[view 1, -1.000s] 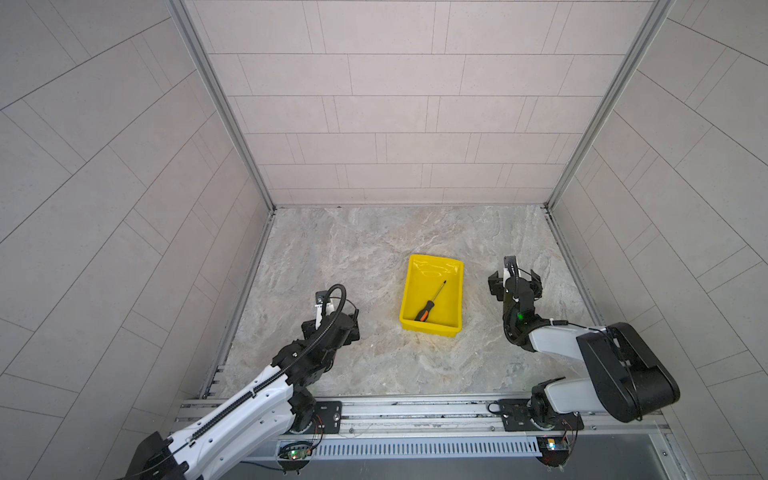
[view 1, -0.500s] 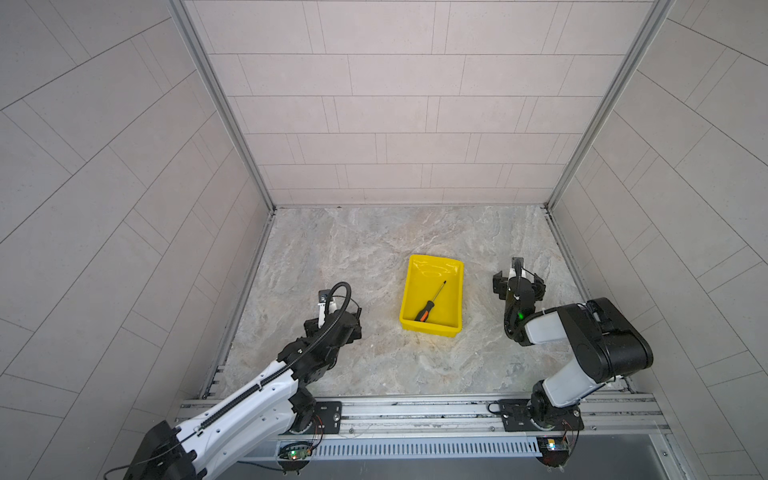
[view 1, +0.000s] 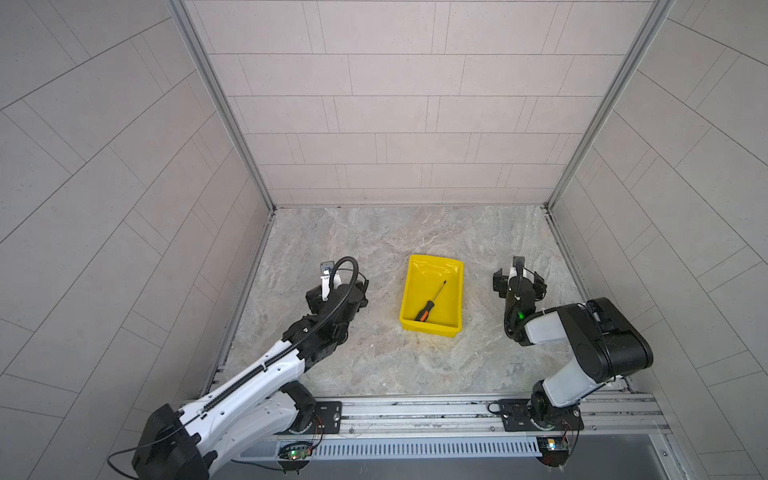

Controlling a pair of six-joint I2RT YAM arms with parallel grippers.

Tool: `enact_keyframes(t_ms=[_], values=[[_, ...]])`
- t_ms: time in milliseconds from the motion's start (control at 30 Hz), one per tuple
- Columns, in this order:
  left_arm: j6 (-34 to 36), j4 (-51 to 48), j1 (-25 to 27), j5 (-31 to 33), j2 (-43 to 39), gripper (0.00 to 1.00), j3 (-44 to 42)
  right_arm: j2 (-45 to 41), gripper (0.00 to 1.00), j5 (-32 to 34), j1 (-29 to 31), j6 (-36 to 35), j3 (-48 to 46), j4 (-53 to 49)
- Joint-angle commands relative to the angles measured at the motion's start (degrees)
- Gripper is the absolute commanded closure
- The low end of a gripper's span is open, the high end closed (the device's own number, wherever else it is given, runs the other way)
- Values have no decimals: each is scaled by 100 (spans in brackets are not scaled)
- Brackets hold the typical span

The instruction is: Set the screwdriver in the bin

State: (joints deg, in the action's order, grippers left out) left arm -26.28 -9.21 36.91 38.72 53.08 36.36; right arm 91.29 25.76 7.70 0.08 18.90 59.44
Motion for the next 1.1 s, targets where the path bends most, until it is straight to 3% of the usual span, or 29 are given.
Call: enact_keyframes(t_ms=[0, 167, 300, 433, 600, 667, 800, 867, 1067], values=[[1148, 771, -635, 157, 313, 0, 11, 12, 1, -2, -11, 27, 32, 128], [2558, 2913, -1558, -523, 919, 0, -794, 12, 1, 7, -11, 19, 26, 138], [2717, 3767, -1745, -57, 1426, 0, -1032, 12, 1, 8, -13, 23, 26, 138], [3343, 4503, -1783, -175, 1820, 0, -1184, 12, 1, 8, -6, 12, 26, 138], [3156, 4901, -1825, 40, 2435, 0, -1152, 12, 1, 8, -3, 10, 24, 138], [3390, 5266, -1849, 23, 2913, 0, -1125, 12, 1, 6, -2, 10, 26, 145], [3568, 6182, -1890, 546, 3806, 0, -1011, 12, 1, 8, -3, 10, 26, 138], [3455, 6230, -2043, 427, 3860, 0, -1017, 10, 1, 14, -4, 6, 24, 141], [2793, 6091, -2625, -695, 3459, 0, -1365, 12, 1, 10, -6, 12, 34, 124]])
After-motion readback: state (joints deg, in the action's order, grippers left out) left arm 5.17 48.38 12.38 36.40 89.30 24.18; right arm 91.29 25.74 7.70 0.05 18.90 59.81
